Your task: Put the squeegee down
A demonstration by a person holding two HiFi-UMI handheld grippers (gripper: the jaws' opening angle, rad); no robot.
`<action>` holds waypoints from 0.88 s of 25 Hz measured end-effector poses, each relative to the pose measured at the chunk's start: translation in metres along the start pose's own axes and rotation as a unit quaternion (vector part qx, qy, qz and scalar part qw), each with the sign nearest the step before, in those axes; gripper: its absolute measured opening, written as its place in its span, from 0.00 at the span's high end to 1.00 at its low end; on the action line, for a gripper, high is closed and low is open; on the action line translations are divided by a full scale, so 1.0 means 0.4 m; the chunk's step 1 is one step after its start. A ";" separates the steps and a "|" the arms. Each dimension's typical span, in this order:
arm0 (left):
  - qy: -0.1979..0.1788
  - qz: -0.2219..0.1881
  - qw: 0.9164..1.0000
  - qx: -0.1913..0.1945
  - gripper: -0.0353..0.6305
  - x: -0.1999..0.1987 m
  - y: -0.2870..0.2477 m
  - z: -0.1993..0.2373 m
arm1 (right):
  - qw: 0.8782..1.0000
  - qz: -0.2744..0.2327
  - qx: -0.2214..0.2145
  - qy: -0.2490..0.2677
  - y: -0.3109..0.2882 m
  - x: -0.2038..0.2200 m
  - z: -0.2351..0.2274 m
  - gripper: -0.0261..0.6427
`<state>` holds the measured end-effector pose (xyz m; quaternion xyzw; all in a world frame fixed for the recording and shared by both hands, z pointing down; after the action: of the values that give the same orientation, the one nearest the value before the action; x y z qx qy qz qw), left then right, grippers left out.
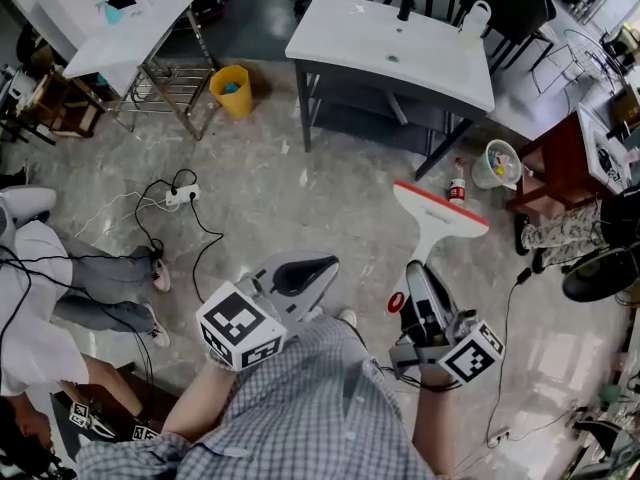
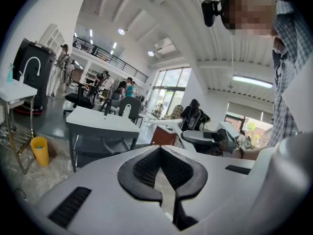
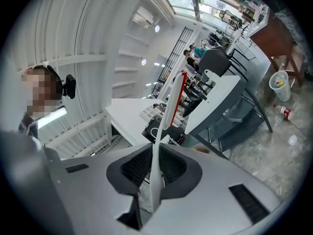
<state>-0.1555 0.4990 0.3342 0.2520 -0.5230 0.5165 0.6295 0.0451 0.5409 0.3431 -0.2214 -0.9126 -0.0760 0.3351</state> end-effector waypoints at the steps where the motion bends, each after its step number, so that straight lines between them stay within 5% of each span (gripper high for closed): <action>1: -0.002 0.000 1.000 0.002 0.94 0.003 0.004 0.001 | 1.000 -0.003 0.003 0.000 0.002 0.007 0.000 0.90; 13: -0.009 0.009 1.000 0.020 0.94 0.018 0.015 0.019 | 0.999 -0.028 0.023 -0.002 0.021 0.040 0.005 0.90; 22: -0.006 0.008 1.000 -0.001 0.94 -0.013 -0.034 0.054 | 1.000 -0.012 0.018 -0.003 -0.029 -0.021 -0.058 0.90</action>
<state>-0.1513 0.4739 0.3395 0.2507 -0.5293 0.5191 0.6225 0.0590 0.5208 0.3556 -0.2041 -0.9177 -0.0627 0.3351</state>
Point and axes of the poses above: the fingertips, and each gripper's own axes: y backward along the fingers, z to its left, x out of its underside, the point moved 6 cm from there along y, backward along the fingers, and after that the axes turned 2 degrees about x, right-handed, at the moved point
